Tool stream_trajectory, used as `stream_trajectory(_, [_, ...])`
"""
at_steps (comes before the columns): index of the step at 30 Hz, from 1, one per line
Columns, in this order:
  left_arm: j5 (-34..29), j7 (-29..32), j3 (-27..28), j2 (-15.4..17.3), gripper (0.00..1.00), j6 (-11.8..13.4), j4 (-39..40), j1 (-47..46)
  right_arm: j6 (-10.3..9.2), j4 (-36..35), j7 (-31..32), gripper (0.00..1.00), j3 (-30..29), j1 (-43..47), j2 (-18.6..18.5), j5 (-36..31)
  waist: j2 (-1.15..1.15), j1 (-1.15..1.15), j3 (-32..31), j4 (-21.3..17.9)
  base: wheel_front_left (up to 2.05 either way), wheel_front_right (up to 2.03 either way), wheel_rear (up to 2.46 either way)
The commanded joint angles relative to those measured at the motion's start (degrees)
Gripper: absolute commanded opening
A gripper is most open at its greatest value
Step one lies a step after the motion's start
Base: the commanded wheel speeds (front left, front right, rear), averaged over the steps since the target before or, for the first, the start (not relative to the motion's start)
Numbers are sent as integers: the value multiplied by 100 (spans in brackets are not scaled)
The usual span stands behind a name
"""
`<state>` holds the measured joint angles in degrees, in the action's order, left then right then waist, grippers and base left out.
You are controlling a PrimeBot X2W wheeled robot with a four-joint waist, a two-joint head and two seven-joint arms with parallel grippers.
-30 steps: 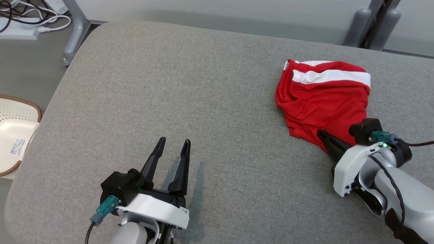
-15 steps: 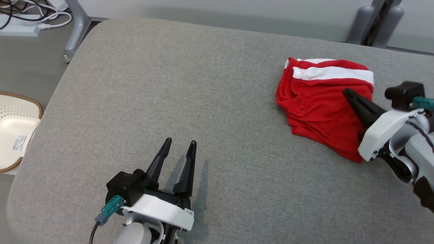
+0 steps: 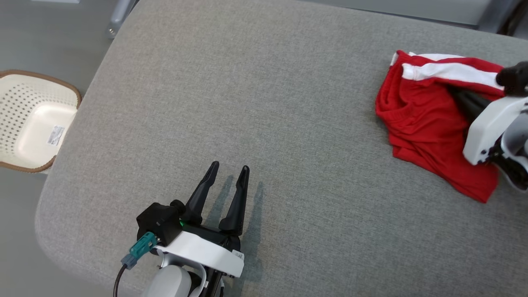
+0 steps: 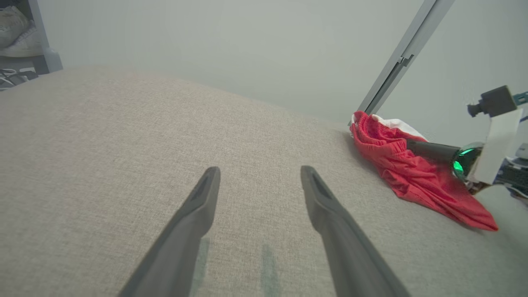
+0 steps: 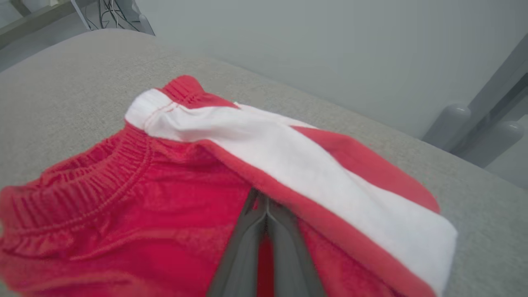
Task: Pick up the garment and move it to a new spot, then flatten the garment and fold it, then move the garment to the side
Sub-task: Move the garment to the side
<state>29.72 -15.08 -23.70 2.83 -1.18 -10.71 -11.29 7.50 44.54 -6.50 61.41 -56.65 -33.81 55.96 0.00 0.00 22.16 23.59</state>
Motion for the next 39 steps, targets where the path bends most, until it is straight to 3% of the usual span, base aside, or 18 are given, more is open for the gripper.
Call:
stream_trajectory(1, [21, -6, -19, 17, 100, 14, 19, -117, -2, 53, -28, 0, -36, -144, -64, 86, 0, 0, 89, 80, 0, 0, 0])
stream_trajectory(10, [122, -6, -143, 19, 100, 53, 59, -133, -2, 297, -124, 0, 45, -577, -147, 293, 0, 0, 212, 177, 0, 0, 0])
stream_trajectory(18, [211, -6, -228, 20, 100, 72, 111, -255, -2, 625, 33, 0, 328, -763, 97, 394, 0, 0, 365, 222, 0, 0, 0])
stream_trajectory(26, [266, -6, -281, 19, 100, 107, 79, -236, -1, 306, -329, 0, 750, -834, 362, 473, 0, 0, 317, 240, 0, 0, 0])
stream_trajectory(34, [342, -6, -409, 20, 100, 120, 122, -243, -1, 490, -161, 0, 1044, -912, 472, 489, 0, 0, 465, 414, 0, 0, 0])
stream_trajectory(39, [319, -6, -353, 20, 100, 132, 50, -151, -1, 508, -377, 0, 1098, -814, 572, 446, 0, 0, 295, 325, 0, 0, 0])
